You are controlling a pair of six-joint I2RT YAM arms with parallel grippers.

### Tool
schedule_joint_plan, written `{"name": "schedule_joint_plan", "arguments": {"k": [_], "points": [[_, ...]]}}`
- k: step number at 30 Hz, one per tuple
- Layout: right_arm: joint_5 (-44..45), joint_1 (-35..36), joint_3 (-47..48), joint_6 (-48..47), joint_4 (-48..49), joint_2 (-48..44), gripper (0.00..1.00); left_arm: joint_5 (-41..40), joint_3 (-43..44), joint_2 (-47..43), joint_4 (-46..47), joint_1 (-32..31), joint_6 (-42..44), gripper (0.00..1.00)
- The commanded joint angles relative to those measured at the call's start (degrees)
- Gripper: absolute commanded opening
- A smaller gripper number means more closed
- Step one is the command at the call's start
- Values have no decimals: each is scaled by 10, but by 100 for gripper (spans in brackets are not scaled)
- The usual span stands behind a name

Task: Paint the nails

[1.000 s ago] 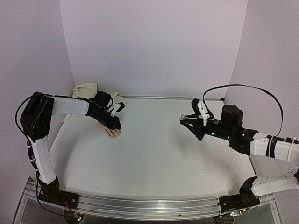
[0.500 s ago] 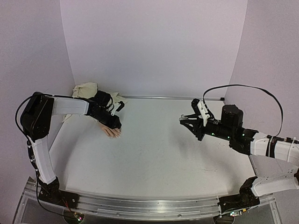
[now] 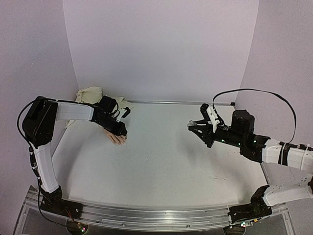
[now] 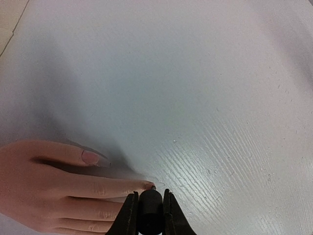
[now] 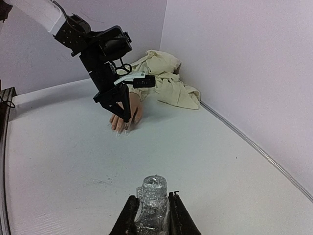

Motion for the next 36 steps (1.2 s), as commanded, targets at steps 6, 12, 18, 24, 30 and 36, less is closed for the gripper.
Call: {"name": "schedule_joint_plan", "arguments": {"k": [6,12,18,24,30,36], "points": [[-12,-2,6,7,40,0,0,-3,27,7,21,4,2,0],[-12,-2,7,8,40,3,0,-1,29,10,20,7,0,0],[-12,-2,7,8,40,3,0,9,34,14,20,7,-1,0],[-13,-2,7,8,40,3,0,11,34,17,20,7,-1,0],[-13,-2,6,8,40,1,0,11,34,18,20,7,0,0],[-13,-2,6,8,40,1,0,12,34,19,20,7,-1,0]]}}
